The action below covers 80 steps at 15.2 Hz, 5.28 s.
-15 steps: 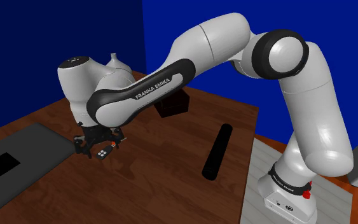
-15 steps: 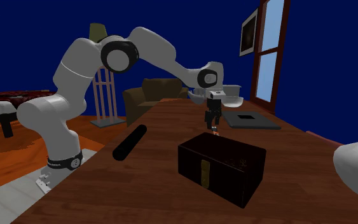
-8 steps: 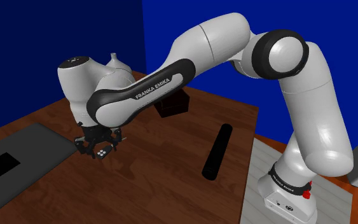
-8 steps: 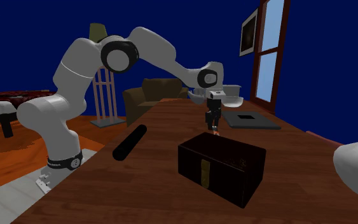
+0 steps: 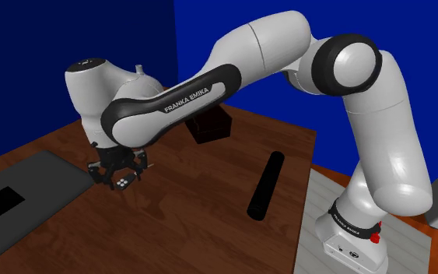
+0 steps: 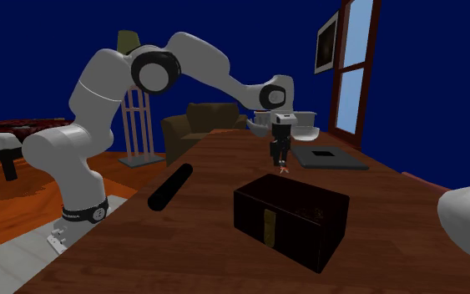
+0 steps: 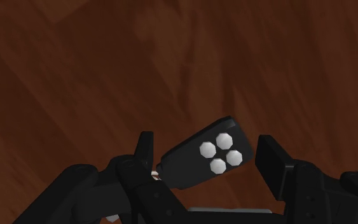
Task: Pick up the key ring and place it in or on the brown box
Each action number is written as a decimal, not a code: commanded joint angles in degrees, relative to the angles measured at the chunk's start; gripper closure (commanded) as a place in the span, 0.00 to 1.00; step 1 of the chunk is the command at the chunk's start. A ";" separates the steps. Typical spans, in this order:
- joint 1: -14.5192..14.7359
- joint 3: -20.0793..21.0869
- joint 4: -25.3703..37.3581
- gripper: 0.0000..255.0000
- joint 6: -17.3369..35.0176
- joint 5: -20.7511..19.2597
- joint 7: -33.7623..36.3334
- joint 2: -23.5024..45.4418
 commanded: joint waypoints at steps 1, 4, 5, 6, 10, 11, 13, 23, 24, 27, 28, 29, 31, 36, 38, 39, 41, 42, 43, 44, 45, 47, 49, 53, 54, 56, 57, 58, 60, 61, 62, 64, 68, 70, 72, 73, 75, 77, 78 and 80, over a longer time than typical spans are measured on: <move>-0.19 0.27 0.42 1.00 -1.07 0.41 -0.30 -0.71; -0.20 0.58 1.67 1.00 -2.92 0.90 -0.65 -1.43; -0.18 0.68 2.13 1.00 -3.55 1.06 -0.77 -1.65; -0.16 0.77 2.60 1.00 -4.18 1.21 -0.88 -1.85; -0.01 1.10 4.67 1.00 -6.81 1.74 -1.32 -2.56; 0.05 1.17 5.24 1.00 -7.48 1.85 -1.43 -2.70; 0.19 1.29 6.44 1.00 -8.86 2.06 -1.64 -2.96; 1.52 1.64 13.88 1.00 -16.30 2.61 -2.57 -3.32; 1.73 1.64 14.78 1.00 -17.11 2.61 -2.66 -3.26; 2.44 1.63 17.71 1.00 -19.62 2.54 -2.92 -2.95; 2.63 1.61 18.46 1.00 -20.24 2.51 -2.98 -2.85; 0.68 1.83 15.76 1.00 -19.21 3.31 -3.95 -4.61; -3.00 2.15 11.03 1.00 -17.42 4.88 -6.09 -7.82; -10.99 2.11 2.00 1.00 -14.14 8.67 -12.34 -14.62; -13.80 1.82 -0.76 1.00 -13.19 10.07 -15.08 -16.91; -15.12 1.61 -1.99 1.00 -12.78 10.74 -16.49 -17.96; -17.61 1.08 -4.17 1.00 -12.09 12.01 -19.34 -19.90; -18.80 0.79 -5.12 1.00 -11.80 12.60 -20.78 -20.78; -19.93 0.44 -5.99 1.00 -11.54 13.16 -22.23 -21.59; -21.03 0.08 -6.78 1.00 -11.32 13.68 -23.68 -22.34; -22.09 -0.30 -7.48 1.00 -11.13 14.16 -25.12 -23.03; -24.10 -1.14 -8.65 1.00 -10.84 15.03 -27.99 -24.23; -25.95 -2.08 -9.51 1.00 -10.66 15.76 -30.83 -25.17; -29.38 -4.04 -10.33 1.00 -10.58 16.77 -36.33 -26.28; -30.18 -4.54 -10.35 1.00 -10.61 16.94 -37.66 -26.40; -31.76 -5.53 -10.18 1.00 -10.75 17.17 -40.28 -26.45; -32.48 -6.02 -9.99 1.00 -10.84 17.25 -41.52 -26.39; -32.51 -6.04 -10.74 1.00 -10.08 17.23 -41.50 -26.38; -32.55 -6.08 -12.20 1.00 -8.56 17.17 -41.45 -26.31; -32.56 -6.10 -12.90 1.00 -7.81 17.13 -41.42 -26.25; -32.58 -6.12 -13.59 1.00 -7.06 17.08 -41.38 -26.18; -32.59 -6.16 -14.92 1.00 -5.57 16.96 -41.29 -26.00; -32.59 -6.25 -17.38 1.00 -2.65 16.63 -41.06 -25.47; -32.57 -6.31 -18.53 1.00 -1.21 16.41 -40.91 -25.13; -32.53 -6.37 -19.61 1.00 0.22 16.17 -40.75 -24.74; -32.52 -6.40 -20.10 1.00 0.89 16.04 -40.66 -24.54; -32.52 -6.40 -20.11 1.00 0.89 16.04 -40.66 -24.54; -32.52 -6.40 -20.10 1.00 0.89 16.04 -40.66 -24.54; -32.52 -6.40 -20.10 1.00 0.89 16.04 -40.66 -24.54; -32.52 -6.40 -20.10 1.00 0.89 16.04 -40.66 -24.54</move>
